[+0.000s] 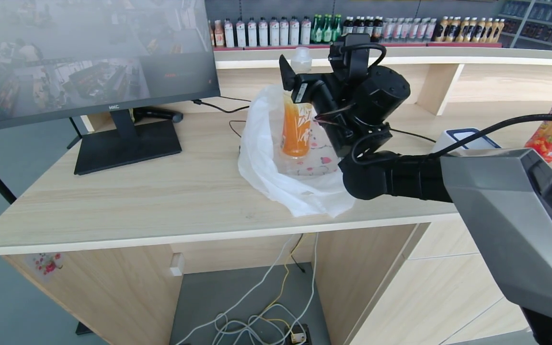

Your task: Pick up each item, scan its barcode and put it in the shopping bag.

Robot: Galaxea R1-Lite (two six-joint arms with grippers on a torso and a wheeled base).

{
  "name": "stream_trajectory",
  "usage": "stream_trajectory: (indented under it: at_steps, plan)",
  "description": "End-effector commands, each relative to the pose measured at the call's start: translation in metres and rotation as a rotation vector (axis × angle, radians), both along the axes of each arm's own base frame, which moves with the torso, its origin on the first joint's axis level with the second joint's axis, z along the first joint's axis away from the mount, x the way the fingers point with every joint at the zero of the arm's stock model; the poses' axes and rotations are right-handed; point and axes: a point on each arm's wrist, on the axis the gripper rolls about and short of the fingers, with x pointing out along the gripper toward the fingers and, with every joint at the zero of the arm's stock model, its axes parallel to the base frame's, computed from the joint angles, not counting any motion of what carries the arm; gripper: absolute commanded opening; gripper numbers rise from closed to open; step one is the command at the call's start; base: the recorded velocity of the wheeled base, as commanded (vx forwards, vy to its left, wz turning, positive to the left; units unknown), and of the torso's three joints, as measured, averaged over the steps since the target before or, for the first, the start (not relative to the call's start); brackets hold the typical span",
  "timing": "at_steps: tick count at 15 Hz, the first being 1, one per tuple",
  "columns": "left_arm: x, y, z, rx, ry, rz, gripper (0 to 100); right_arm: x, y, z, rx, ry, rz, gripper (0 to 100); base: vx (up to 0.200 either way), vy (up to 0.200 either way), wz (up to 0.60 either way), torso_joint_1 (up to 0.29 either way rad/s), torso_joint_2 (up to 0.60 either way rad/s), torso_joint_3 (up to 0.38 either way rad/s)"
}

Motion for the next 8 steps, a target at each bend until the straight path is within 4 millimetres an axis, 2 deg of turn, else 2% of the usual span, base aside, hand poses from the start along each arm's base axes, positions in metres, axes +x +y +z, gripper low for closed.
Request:
stream_trajectory:
  at_steps: [1, 2, 4, 6, 8]
  plan:
    - [0.000, 0.000, 0.000, -0.001, 0.001, 0.002, 100, -0.016, -0.007, 0.027, 0.049, -0.078, 0.007, 100, 0.000, 0.000, 0.00, 0.000, 0.00, 0.000]
    - [0.000, 0.000, 0.000, -0.001, 0.001, 0.000, 100, -0.028, -0.013, 0.042, 0.069, -0.112, 0.008, 100, 0.000, 0.000, 0.00, 0.000, 0.00, 0.000]
    - [0.000, 0.000, 0.000, -0.001, 0.001, 0.000, 100, -0.047, -0.026, 0.044, 0.036, -0.061, 0.011, 100, 0.000, 0.000, 0.00, 0.000, 0.00, 0.000]
    - [0.000, 0.000, 0.000, -0.001, 0.001, 0.000, 100, -0.075, -0.044, 0.032, -0.006, 0.006, 0.012, 100, 0.000, 0.000, 0.00, 0.000, 0.00, 0.000]
    - [0.000, 0.000, 0.000, -0.001, 0.001, 0.000, 100, -0.098, -0.059, 0.011, -0.009, 0.012, 0.015, 100, 0.000, 0.000, 0.00, 0.000, 0.00, 0.000]
